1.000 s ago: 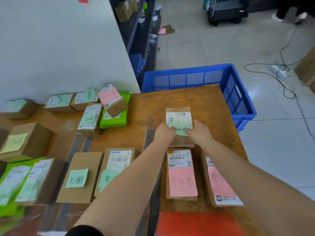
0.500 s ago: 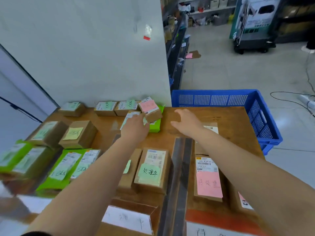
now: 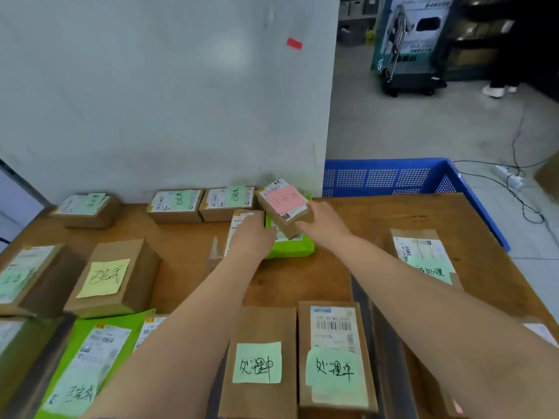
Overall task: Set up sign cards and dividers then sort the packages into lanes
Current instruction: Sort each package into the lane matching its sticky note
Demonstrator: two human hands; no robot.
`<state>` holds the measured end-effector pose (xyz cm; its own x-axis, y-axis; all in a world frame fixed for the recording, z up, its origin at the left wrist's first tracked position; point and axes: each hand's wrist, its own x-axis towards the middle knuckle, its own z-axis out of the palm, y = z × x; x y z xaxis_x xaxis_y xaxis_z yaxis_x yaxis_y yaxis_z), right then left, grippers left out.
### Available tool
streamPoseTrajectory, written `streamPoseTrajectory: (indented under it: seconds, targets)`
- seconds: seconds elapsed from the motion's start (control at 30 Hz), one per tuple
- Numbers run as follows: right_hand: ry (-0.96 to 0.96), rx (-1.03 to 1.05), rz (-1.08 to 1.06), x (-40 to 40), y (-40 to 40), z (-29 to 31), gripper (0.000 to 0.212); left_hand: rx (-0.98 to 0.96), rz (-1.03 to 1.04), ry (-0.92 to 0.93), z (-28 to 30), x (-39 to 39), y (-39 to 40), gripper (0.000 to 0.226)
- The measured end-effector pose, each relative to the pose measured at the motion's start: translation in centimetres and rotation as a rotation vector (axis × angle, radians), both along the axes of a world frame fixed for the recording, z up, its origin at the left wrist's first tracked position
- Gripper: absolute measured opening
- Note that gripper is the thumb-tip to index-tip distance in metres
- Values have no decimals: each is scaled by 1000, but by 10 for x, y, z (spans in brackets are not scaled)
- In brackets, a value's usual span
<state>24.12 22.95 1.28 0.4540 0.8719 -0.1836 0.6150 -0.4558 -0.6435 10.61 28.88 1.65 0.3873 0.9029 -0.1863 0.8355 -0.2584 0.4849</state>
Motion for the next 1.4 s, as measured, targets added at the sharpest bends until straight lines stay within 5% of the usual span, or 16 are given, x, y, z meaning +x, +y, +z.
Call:
streamPoseTrajectory:
  seconds: [0.3, 0.57, 1.0, 1.2, 1.4]
  targets:
    - [24, 42, -174, 8, 63, -39, 36, -328, 189, -419, -42, 39, 46, 40]
    - [217, 188, -393, 3, 39, -29, 36, -201, 253, -545, -25, 39, 18, 34]
    - [288, 480, -355, -5, -177, 83, 28, -76, 279, -815, 82, 24, -188, 29]
    - [286, 511, -404, 22, -301, 99, 28, -183, 254, -940, 93, 51, -302, 26]
    - [245, 464, -559, 68, -391, 88, 19, -342, 175, -872, 74, 102, -377, 23]
